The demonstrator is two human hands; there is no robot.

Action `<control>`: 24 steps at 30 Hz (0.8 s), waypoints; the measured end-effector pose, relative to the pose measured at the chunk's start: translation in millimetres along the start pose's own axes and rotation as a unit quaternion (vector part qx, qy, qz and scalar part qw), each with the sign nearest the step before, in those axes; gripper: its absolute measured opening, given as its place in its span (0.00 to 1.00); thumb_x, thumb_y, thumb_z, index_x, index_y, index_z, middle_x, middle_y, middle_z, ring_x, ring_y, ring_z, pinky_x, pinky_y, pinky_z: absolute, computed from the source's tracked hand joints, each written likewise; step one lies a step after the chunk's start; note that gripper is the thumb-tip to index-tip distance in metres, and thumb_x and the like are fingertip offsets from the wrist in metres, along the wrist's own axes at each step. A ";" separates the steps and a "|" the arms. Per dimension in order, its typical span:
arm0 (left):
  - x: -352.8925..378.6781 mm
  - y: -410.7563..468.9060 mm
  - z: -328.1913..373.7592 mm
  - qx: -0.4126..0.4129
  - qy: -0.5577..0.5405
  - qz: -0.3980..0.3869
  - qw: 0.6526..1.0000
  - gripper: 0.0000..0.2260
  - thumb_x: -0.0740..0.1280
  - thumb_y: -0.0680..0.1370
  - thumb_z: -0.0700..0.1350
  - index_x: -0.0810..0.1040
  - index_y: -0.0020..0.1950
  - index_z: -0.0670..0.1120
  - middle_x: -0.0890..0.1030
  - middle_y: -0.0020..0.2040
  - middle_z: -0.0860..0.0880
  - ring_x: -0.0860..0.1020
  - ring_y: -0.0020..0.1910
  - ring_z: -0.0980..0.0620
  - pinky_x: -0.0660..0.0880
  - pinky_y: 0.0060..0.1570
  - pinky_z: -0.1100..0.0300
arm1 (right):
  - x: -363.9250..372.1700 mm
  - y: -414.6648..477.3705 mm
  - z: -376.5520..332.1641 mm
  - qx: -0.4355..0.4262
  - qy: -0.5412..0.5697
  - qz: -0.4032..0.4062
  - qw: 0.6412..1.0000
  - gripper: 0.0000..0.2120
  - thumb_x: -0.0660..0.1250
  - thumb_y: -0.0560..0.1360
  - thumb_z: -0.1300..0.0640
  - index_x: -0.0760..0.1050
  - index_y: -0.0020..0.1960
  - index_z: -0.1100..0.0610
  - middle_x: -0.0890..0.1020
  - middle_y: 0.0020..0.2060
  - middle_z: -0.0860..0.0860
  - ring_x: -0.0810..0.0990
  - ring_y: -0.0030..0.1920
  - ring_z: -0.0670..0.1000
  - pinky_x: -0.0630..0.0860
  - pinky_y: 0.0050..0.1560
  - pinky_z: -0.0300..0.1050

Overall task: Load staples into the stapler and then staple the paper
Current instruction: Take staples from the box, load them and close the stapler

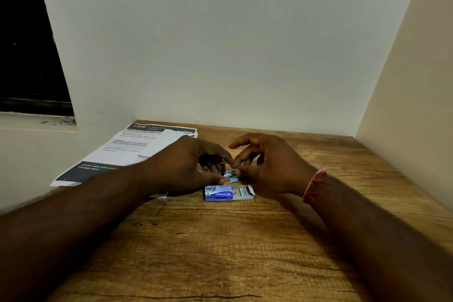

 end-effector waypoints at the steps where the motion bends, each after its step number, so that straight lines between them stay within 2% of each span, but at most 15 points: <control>1: 0.5 0.1 0.7 0.001 -0.001 0.000 1.000 0.18 0.84 0.77 0.44 0.89 0.64 0.58 0.91 0.50 0.59 0.89 0.51 0.60 0.87 0.58 0.59 | -0.1 0.0 -0.3 0.000 0.000 0.002 1.000 0.26 0.83 0.75 0.57 0.80 0.69 0.42 0.90 0.46 0.37 0.86 0.47 0.34 0.76 0.41 0.28; 5: 2.0 0.8 2.2 0.001 0.001 0.003 1.000 0.17 0.84 0.77 0.44 0.89 0.63 0.58 0.91 0.49 0.59 0.89 0.51 0.61 0.87 0.58 0.58 | 0.4 -0.6 0.7 0.006 0.009 0.002 1.000 0.28 0.83 0.75 0.59 0.80 0.71 0.45 0.91 0.44 0.38 0.87 0.46 0.36 0.75 0.40 0.23; 15: 3.0 1.5 -1.4 -0.005 -0.001 0.013 1.000 0.18 0.85 0.76 0.46 0.89 0.63 0.57 0.91 0.48 0.60 0.88 0.50 0.61 0.87 0.57 0.61 | 0.1 -3.0 -2.6 0.011 0.013 -0.009 1.000 0.35 0.83 0.75 0.59 0.75 0.78 0.46 0.91 0.44 0.38 0.88 0.45 0.38 0.77 0.40 0.25; 24: 3.1 1.7 -2.1 0.001 0.002 0.012 1.000 0.17 0.85 0.76 0.47 0.89 0.64 0.57 0.91 0.49 0.60 0.88 0.50 0.61 0.86 0.56 0.64 | -4.0 -1.7 -2.1 0.010 -0.009 -0.008 1.000 0.40 0.83 0.74 0.60 0.72 0.81 0.45 0.91 0.44 0.38 0.87 0.47 0.34 0.75 0.50 0.25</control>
Point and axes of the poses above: each hand's wrist, its own y-axis towards the middle knuckle, its own x-axis out of the palm, z = x × y, the point moved 9 cm from there along y, towards the middle knuckle
